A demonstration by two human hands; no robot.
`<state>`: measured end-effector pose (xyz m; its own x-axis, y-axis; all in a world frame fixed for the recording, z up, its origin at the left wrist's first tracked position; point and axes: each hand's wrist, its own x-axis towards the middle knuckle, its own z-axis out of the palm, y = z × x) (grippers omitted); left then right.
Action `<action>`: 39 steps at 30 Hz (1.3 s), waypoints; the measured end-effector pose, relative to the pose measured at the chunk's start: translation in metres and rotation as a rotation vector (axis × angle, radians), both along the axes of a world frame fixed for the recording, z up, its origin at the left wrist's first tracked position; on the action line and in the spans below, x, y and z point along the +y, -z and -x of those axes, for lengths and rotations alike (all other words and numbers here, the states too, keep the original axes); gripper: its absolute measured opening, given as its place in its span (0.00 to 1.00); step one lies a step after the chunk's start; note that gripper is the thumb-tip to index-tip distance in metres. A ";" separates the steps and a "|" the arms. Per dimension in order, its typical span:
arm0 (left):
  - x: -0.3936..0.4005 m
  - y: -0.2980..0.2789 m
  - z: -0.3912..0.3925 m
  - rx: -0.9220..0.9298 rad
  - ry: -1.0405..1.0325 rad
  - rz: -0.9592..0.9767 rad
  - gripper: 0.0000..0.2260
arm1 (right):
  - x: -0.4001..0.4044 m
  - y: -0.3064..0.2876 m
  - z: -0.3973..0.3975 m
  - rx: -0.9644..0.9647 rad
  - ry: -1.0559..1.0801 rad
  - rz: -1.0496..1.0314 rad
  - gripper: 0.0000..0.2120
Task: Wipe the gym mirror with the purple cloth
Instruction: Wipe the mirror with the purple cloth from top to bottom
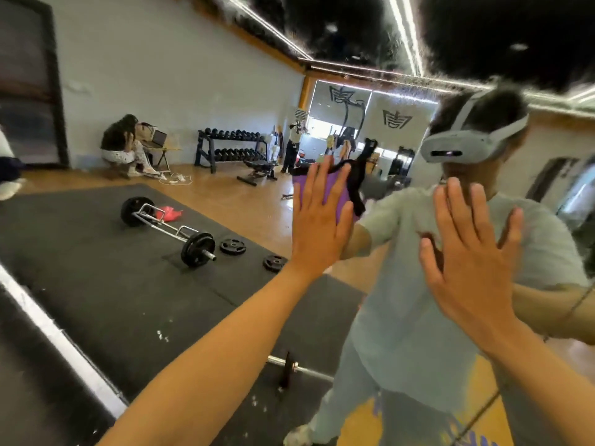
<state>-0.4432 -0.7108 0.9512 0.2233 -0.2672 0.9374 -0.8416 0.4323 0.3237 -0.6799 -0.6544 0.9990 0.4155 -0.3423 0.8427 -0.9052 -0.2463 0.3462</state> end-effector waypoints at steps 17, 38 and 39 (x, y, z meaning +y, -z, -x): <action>0.017 -0.092 0.048 -0.660 0.016 0.144 0.25 | -0.009 -0.018 -0.014 -0.243 -0.042 0.075 0.28; 0.005 -0.106 0.006 -0.544 -0.006 0.129 0.26 | -0.014 -0.028 -0.037 -0.300 -0.021 0.122 0.33; 0.005 -0.104 0.002 -0.639 -0.001 0.129 0.26 | -0.015 -0.027 -0.038 -0.305 -0.025 0.121 0.33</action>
<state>-0.4454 -0.7060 1.0555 -0.3885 -0.1440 0.9101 -0.8515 0.4335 -0.2949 -0.6418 -0.6692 1.0264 0.1445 -0.2245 0.9637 -0.9659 -0.2435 0.0881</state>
